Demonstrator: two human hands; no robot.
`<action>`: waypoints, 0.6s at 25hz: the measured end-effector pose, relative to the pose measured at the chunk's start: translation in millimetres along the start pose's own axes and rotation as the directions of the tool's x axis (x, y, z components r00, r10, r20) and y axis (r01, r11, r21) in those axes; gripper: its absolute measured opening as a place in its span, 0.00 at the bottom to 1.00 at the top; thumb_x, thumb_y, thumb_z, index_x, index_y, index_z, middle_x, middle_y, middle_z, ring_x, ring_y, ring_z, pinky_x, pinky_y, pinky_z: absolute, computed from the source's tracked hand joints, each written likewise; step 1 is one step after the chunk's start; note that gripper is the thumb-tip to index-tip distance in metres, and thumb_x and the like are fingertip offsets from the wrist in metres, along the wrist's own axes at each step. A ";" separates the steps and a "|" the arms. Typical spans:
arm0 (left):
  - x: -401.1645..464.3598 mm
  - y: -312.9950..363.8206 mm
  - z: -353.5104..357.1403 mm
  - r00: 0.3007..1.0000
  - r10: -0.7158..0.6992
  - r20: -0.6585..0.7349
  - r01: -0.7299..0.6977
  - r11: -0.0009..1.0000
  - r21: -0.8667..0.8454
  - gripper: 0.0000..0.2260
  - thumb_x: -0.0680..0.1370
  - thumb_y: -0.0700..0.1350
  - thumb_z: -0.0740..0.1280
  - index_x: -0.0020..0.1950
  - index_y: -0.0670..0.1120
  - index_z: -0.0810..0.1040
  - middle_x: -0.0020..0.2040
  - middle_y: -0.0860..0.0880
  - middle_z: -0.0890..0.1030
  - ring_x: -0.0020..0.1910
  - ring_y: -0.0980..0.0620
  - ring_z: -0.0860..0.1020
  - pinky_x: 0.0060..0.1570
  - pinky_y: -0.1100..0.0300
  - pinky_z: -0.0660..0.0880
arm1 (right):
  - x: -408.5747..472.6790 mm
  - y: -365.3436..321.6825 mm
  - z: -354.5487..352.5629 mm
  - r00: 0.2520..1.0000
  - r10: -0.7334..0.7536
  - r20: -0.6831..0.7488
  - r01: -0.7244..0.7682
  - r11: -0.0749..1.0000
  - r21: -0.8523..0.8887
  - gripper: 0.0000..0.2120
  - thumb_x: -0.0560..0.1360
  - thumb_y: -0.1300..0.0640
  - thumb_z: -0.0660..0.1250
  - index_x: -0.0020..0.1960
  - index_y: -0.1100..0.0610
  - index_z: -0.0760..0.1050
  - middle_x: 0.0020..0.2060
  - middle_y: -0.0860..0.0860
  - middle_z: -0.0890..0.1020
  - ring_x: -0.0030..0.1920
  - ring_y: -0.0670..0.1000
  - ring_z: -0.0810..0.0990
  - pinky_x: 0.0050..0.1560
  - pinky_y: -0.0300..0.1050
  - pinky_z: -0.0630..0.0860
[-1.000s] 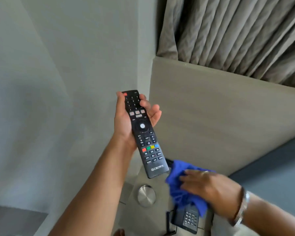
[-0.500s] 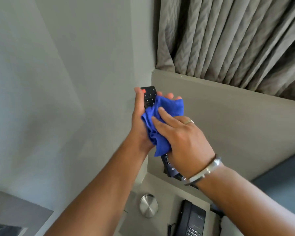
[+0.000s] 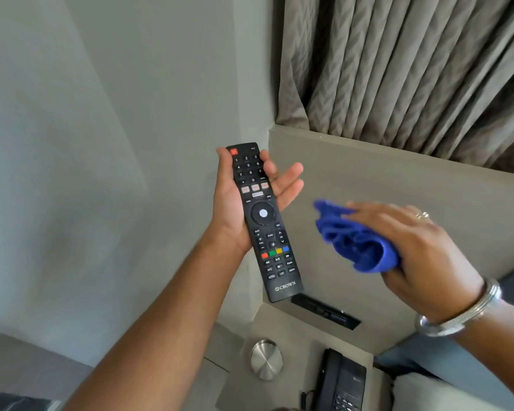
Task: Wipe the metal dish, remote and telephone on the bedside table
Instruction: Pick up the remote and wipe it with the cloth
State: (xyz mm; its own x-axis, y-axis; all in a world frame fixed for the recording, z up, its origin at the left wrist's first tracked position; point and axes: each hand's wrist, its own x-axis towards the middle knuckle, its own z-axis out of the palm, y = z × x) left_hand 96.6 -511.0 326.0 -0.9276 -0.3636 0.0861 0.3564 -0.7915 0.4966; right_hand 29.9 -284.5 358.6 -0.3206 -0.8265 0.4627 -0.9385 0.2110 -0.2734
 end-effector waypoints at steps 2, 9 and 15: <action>-0.3 -6.0 6.6 0.999 -0.028 0.039 0.026 0.999 0.042 0.29 0.77 0.70 0.56 0.47 0.45 0.78 0.41 0.48 0.84 0.61 0.39 0.79 0.62 0.45 0.76 | 19.6 -19.5 3.2 0.997 0.049 -0.062 -0.049 0.999 -0.004 0.23 0.67 0.61 0.61 0.62 0.51 0.74 0.59 0.52 0.78 0.52 0.58 0.77 0.55 0.49 0.72; 0.6 -0.2 7.1 0.998 -0.060 0.032 0.059 0.997 0.039 0.29 0.77 0.71 0.53 0.48 0.45 0.75 0.33 0.51 0.79 0.53 0.42 0.83 0.55 0.48 0.80 | 14.4 -55.6 34.7 0.957 0.114 0.266 -0.094 0.992 -0.087 0.31 0.67 0.56 0.70 0.69 0.50 0.67 0.53 0.57 0.72 0.45 0.60 0.74 0.45 0.50 0.75; -6.1 -16.1 0.3 0.995 -0.078 0.066 0.078 0.997 0.000 0.29 0.77 0.70 0.54 0.48 0.45 0.76 0.32 0.52 0.77 0.50 0.42 0.84 0.53 0.49 0.80 | -0.2 -48.0 26.7 0.909 0.172 0.380 -0.171 0.985 -0.036 0.30 0.69 0.53 0.70 0.67 0.38 0.64 0.52 0.47 0.69 0.47 0.51 0.70 0.50 0.41 0.71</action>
State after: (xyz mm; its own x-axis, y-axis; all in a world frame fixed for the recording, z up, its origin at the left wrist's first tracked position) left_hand 96.5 -495.9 317.7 -0.9578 -0.2679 0.1040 0.2831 -0.8173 0.5019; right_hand 78.4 -308.3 349.1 -0.4040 -0.9132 0.0526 -0.8737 0.3682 -0.3179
